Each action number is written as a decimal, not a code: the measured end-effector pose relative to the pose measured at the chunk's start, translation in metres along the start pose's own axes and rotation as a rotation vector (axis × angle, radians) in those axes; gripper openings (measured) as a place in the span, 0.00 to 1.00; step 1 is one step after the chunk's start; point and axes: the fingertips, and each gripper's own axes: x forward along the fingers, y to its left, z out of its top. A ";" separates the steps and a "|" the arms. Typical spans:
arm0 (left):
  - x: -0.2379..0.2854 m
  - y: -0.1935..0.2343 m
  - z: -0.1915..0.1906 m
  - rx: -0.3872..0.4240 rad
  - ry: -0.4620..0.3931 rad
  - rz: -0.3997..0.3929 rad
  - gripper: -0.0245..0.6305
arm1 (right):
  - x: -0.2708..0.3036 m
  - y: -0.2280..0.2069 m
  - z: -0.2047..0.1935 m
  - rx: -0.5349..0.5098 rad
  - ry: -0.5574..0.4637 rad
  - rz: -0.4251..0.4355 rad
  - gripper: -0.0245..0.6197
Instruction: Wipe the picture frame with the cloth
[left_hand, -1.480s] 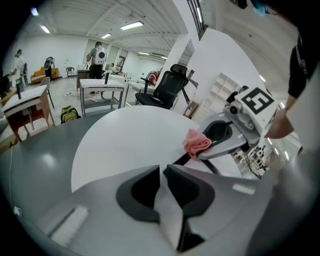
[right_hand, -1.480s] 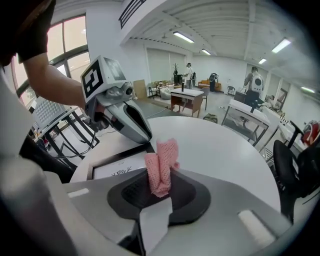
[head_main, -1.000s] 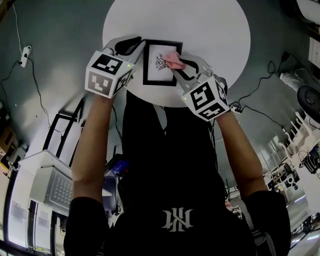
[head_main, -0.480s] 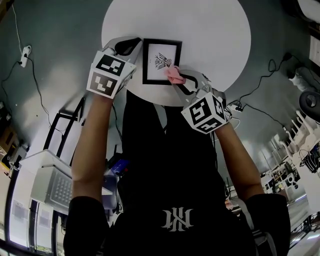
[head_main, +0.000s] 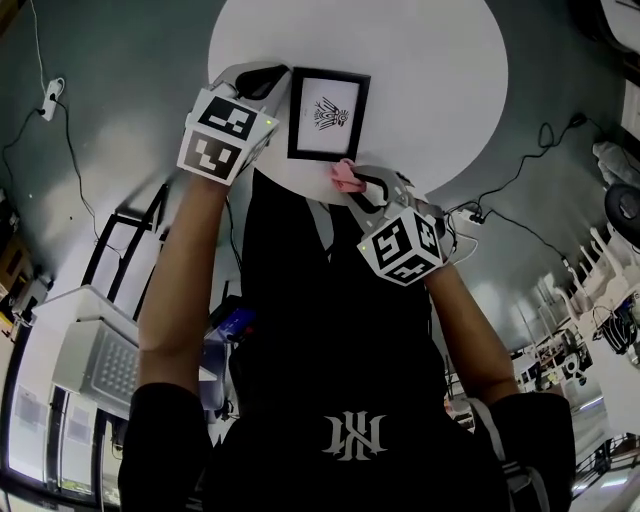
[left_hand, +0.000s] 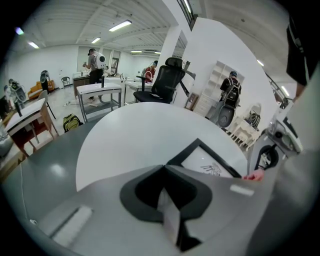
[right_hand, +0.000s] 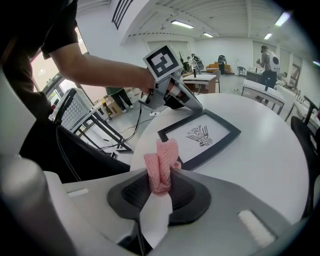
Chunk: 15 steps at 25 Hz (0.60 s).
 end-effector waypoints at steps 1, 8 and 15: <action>0.000 0.000 0.000 0.001 0.006 0.001 0.04 | 0.000 0.003 -0.001 -0.001 0.002 0.005 0.16; -0.003 -0.005 -0.002 -0.034 0.022 -0.025 0.04 | -0.015 0.010 0.009 -0.014 -0.025 -0.001 0.16; -0.034 -0.005 0.018 -0.041 0.041 -0.016 0.04 | -0.081 -0.021 0.075 0.072 -0.222 -0.015 0.16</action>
